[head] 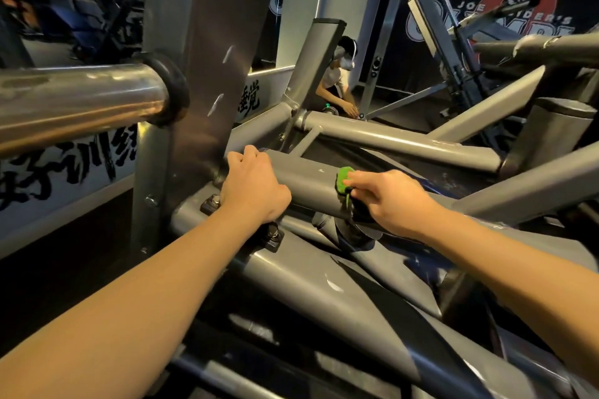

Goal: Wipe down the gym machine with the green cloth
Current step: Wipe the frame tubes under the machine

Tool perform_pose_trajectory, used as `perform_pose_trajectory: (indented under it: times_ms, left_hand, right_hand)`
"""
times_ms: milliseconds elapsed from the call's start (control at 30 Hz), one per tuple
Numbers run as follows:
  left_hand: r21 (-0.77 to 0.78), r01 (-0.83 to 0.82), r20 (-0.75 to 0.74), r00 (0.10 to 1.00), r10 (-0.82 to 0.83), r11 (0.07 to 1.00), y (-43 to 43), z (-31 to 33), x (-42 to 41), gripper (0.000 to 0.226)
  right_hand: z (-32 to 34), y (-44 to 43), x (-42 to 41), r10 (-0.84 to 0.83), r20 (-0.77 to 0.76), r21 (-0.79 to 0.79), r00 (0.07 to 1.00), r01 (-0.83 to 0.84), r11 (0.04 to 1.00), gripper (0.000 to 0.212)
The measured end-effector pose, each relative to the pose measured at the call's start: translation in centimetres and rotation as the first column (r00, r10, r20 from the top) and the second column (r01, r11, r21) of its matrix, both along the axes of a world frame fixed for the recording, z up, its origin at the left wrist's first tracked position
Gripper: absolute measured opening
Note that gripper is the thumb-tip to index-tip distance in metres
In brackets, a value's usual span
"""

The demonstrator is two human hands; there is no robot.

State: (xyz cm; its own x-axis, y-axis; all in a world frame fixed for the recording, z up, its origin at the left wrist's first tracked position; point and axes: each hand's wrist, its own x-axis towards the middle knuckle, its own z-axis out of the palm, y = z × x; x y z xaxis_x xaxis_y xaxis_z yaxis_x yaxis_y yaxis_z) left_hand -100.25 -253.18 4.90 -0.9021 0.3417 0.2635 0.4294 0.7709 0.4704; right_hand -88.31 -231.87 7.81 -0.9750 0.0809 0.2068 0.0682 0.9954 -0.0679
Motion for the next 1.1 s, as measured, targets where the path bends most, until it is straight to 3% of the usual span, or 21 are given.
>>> perform_pose_trajectory:
  times_ms: [300, 433, 667, 1100]
  left_hand:
    - [0.064, -0.027, 0.016, 1.0, 0.026, 0.998, 0.0, -0.1, 0.0, 0.058]
    - [0.089, -0.011, 0.035, 0.999, 0.008, 0.996, -0.4, 0.3, 0.4, 0.056]
    - [0.088, -0.056, 0.065, 0.997, 0.05, 0.995, -0.1, 0.4, 1.3, 0.056]
    - [0.174, -0.106, 0.08, 0.992, 0.093, 0.979, -0.2, 0.8, 1.3, 0.052]
  right_hand:
    - [-0.6, -5.8, -10.7, 0.039, 0.007, -0.141, 0.999, -0.038, 0.989, 0.032]
    - [-0.5, -3.2, -5.7, 0.086, 0.0, -0.158, 0.996, -0.085, 0.984, 0.033]
    - [0.1, 1.4, 2.2, -0.001, 0.018, -0.138, 1.0, 0.004, 0.99, 0.038]
    - [0.1, -6.9, -16.4, 0.015, 0.093, -0.225, 0.996, 0.007, 0.974, 0.033]
